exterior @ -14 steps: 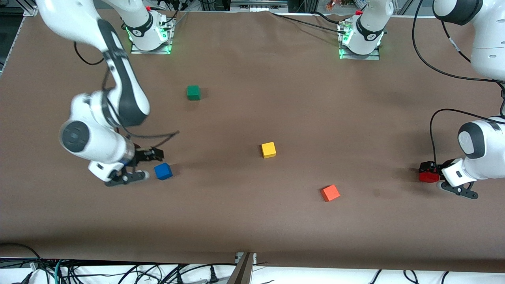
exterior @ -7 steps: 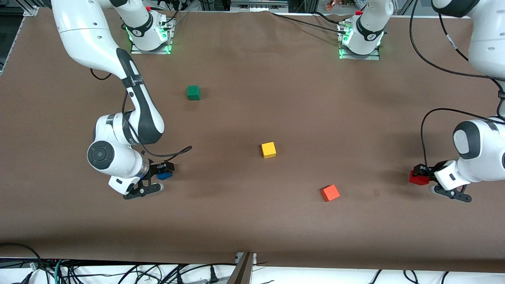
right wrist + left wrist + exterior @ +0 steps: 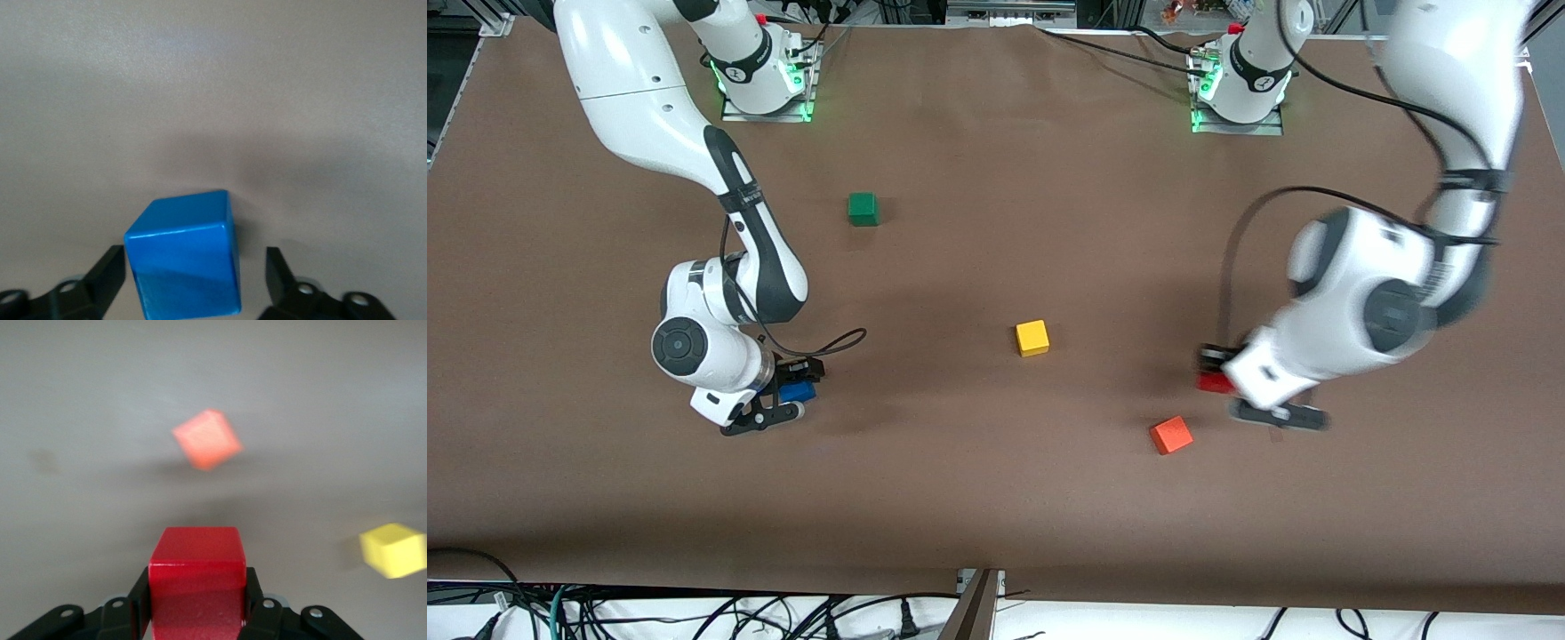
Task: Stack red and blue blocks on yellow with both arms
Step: 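Carry the red cube with the left gripper onto the yellow cube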
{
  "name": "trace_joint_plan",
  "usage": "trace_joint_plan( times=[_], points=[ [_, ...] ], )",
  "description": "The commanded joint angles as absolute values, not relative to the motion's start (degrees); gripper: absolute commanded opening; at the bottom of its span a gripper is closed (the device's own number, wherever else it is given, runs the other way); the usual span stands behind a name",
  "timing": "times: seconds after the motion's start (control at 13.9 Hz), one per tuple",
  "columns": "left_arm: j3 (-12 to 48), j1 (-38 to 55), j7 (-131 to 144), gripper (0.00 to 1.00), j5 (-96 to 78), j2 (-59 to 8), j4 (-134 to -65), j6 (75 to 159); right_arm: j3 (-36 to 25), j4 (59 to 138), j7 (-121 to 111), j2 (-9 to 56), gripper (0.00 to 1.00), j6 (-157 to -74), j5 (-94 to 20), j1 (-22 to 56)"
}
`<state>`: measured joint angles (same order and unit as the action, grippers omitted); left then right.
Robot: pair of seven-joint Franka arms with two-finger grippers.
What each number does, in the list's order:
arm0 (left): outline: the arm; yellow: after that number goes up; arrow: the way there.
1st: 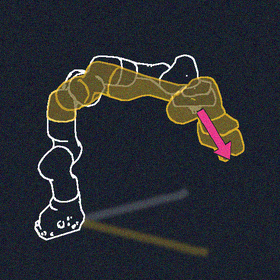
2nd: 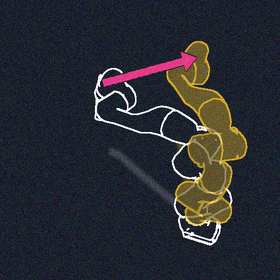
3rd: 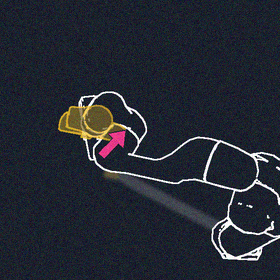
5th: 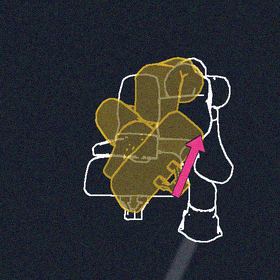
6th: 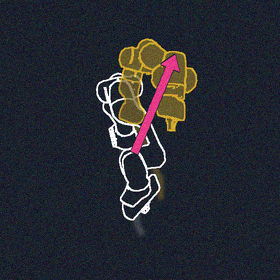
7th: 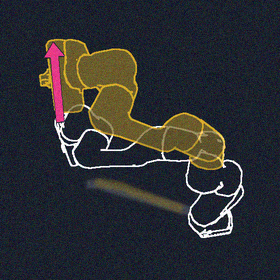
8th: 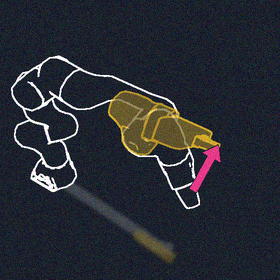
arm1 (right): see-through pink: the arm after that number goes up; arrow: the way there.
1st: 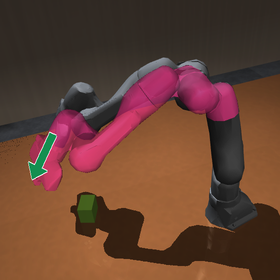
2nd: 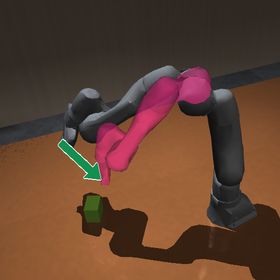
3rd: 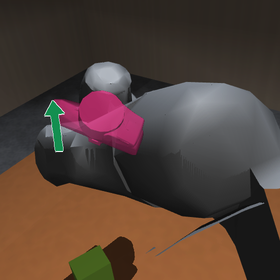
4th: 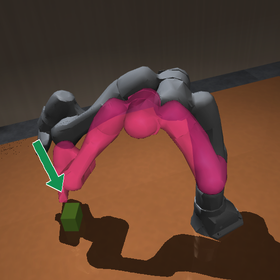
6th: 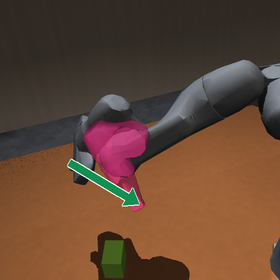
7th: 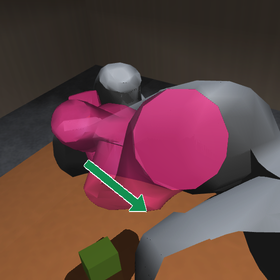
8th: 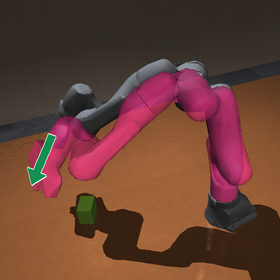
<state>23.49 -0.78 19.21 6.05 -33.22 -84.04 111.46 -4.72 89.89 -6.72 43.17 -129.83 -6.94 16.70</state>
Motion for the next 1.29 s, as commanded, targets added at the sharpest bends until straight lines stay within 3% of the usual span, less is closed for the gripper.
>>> trace_joint_plan(
  times=[0.0, 0.29, 0.5, 1.22],
  points=[
    [22.4, 9.1, 33.4, 0.0, 6.7, -34.7, -83.0, 111.0, -4.7, 89.3, -7.7, 41.5, 0.45, -128.1, -7.8, 16.4],
    [22.2, 18.4, 39.8, 0.0, 6.5, -42.7, -76.5, 113.5, -4.8, 78.7, -7.8, 41.5, 0.17, -112.4, -7.8, 15.6],
    [21.9, 22.0, 46.9, 0.0, 6.9, -45.4, -76.5, 118.5, -4.8, 74.8, -7.1, 39.0, 0.16, -103.6, -7.5, 16.2],
    [20.0, 22.1, 47.2, 0.0, 7.9, -46.1, -76.6, 119.1, -4.6, 73.5, -1.3, 36.7, 0.16, -103.4, -7.7, 19.0]
  ],
)
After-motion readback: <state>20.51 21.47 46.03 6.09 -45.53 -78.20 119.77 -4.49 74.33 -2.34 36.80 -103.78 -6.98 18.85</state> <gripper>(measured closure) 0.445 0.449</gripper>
